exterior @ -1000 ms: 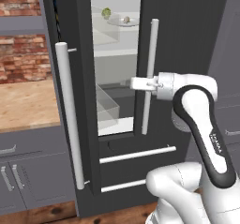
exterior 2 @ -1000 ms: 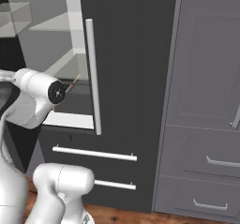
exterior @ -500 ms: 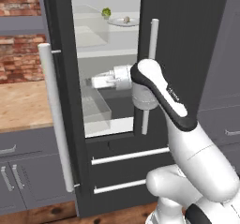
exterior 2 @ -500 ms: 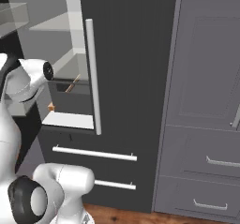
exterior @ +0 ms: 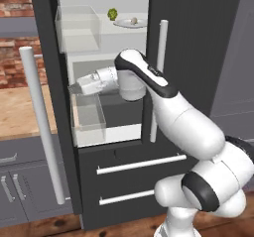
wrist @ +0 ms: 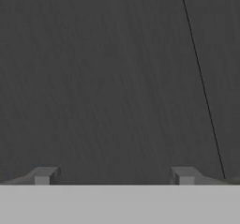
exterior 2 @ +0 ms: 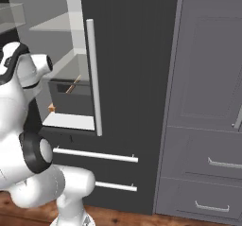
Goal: Retrieve the fish from the fridge and place it on the saucepan with marinade on the stove.
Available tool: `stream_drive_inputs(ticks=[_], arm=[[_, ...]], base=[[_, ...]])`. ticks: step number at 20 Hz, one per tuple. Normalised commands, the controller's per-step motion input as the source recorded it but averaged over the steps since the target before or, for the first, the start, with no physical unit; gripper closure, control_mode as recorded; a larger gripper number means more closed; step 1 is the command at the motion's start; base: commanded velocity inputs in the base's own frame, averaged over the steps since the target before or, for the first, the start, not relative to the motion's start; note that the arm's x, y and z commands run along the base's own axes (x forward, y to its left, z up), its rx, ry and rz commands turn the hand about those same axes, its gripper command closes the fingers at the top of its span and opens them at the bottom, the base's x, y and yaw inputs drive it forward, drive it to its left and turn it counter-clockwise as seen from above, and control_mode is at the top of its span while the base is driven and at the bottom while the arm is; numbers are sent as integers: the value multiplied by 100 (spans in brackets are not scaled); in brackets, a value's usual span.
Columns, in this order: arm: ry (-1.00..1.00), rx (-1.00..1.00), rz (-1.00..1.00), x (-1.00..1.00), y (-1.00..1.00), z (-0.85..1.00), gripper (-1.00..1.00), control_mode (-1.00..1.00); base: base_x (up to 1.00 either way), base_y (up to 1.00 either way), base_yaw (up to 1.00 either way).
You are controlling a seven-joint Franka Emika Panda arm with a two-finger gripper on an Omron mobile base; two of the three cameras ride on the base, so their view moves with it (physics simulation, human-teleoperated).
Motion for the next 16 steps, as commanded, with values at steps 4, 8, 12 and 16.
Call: stream_drive_inputs(ticks=[4, 8, 12, 16], arm=[[-28, 0, 0, -74, -100, 37, -100, -100], [-35, 0, -8, -89, -100, 52, -100, -100], [-29, 0, -27, -73, -100, 54, -100, -100], [-11, 0, -46, -54, -100, 23, -100, -100]], base=[[0, 0, 0], [0, 0, 0], [0, 0, 0], [0, 0, 0]])
